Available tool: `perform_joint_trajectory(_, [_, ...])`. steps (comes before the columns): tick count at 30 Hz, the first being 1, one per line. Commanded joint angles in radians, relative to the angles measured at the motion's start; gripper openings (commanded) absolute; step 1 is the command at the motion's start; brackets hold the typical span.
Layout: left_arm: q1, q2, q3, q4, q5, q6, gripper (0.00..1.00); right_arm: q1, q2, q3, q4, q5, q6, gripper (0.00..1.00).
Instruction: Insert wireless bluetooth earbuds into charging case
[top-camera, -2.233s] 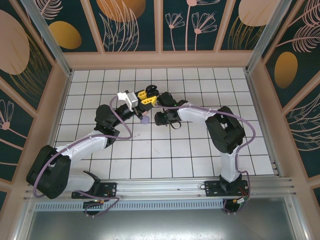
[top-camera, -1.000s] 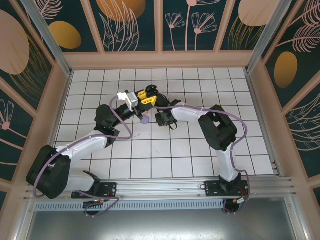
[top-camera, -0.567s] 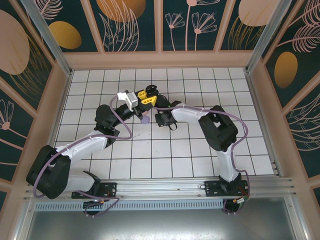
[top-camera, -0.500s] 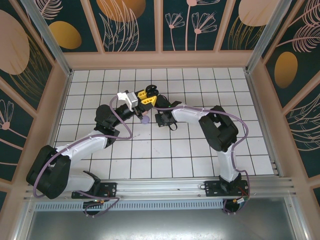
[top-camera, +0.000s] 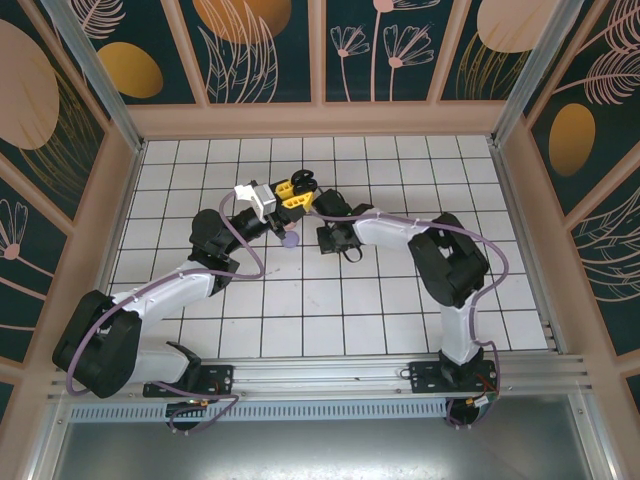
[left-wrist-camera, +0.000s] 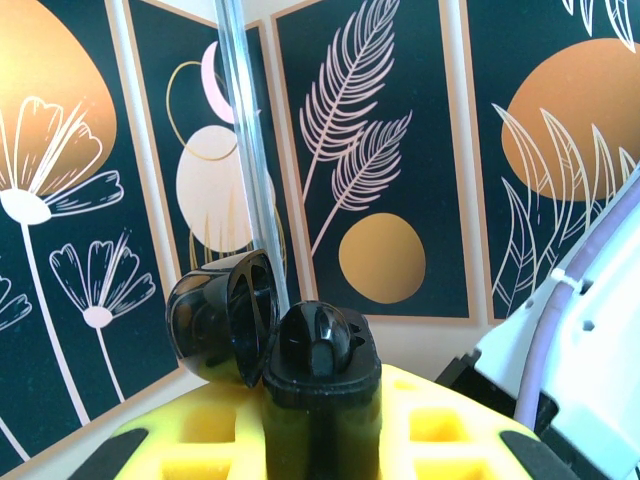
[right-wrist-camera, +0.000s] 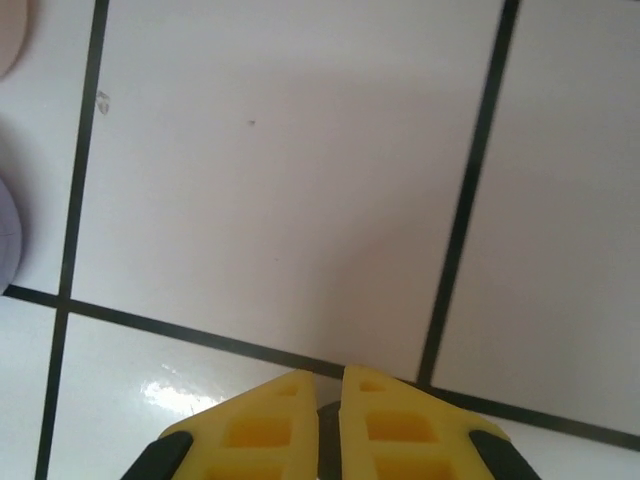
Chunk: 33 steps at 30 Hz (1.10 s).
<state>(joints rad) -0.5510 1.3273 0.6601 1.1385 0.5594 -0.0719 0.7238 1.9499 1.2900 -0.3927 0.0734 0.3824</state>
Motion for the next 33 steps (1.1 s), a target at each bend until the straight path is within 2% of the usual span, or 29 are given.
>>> perform_joint_trajectory(1, [-0.002, -0.016, 0.029, 0.002, -0.009, 0.002, 0.0, -0.02, -0.112, -0.017, 0.016, -0.024, 0.043, 0.09])
perform_joint_trajectory(10, [-0.003, -0.015, 0.033, 0.004, -0.018, 0.004, 0.0, -0.071, -0.357, -0.06, 0.042, -0.052, 0.091, 0.08])
perform_joint_trajectory(17, [-0.003, -0.001, 0.044, 0.012, -0.027, 0.005, 0.0, -0.098, -0.509, 0.021, 0.002, -0.054, 0.092, 0.09])
perform_joint_trajectory(27, [-0.003, 0.022, 0.046, 0.017, -0.026, 0.009, 0.0, -0.102, -0.591, 0.226, -0.01, -0.054, 0.065, 0.1])
perform_joint_trajectory(33, [-0.003, 0.045, 0.06, 0.021, -0.012, -0.007, 0.0, -0.09, -0.588, 0.288, 0.053, -0.111, 0.037, 0.1])
